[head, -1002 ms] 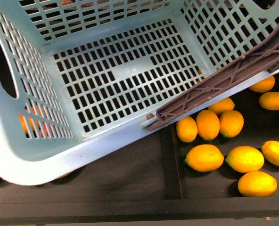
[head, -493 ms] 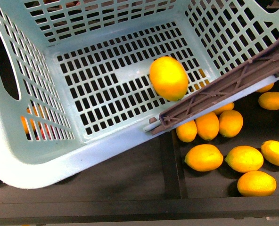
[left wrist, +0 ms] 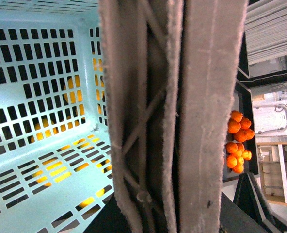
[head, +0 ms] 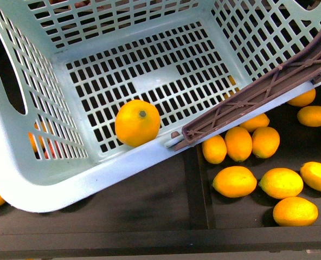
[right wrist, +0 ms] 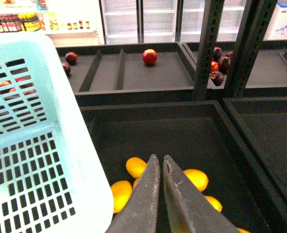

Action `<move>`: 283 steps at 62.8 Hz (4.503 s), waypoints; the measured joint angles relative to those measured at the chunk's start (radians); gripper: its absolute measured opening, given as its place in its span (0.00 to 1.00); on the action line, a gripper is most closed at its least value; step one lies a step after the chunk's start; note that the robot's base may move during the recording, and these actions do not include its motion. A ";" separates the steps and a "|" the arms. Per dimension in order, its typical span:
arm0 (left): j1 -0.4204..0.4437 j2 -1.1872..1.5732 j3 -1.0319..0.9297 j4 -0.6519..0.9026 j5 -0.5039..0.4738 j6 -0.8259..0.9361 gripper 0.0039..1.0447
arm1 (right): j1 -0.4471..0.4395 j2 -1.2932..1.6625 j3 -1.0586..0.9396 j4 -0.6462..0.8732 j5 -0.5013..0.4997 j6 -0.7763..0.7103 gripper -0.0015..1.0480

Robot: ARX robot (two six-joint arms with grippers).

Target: Pick lemon and mango into basket

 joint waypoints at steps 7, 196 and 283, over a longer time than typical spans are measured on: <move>0.000 0.000 0.000 0.000 0.005 -0.001 0.16 | 0.000 -0.054 -0.058 0.003 -0.001 -0.003 0.02; 0.000 0.000 0.002 -0.003 0.016 -0.004 0.16 | -0.113 1.121 0.745 -0.686 -0.146 0.474 0.92; 0.000 0.000 0.002 -0.003 -0.003 0.001 0.16 | 0.041 1.569 1.268 -0.847 -0.092 0.712 0.91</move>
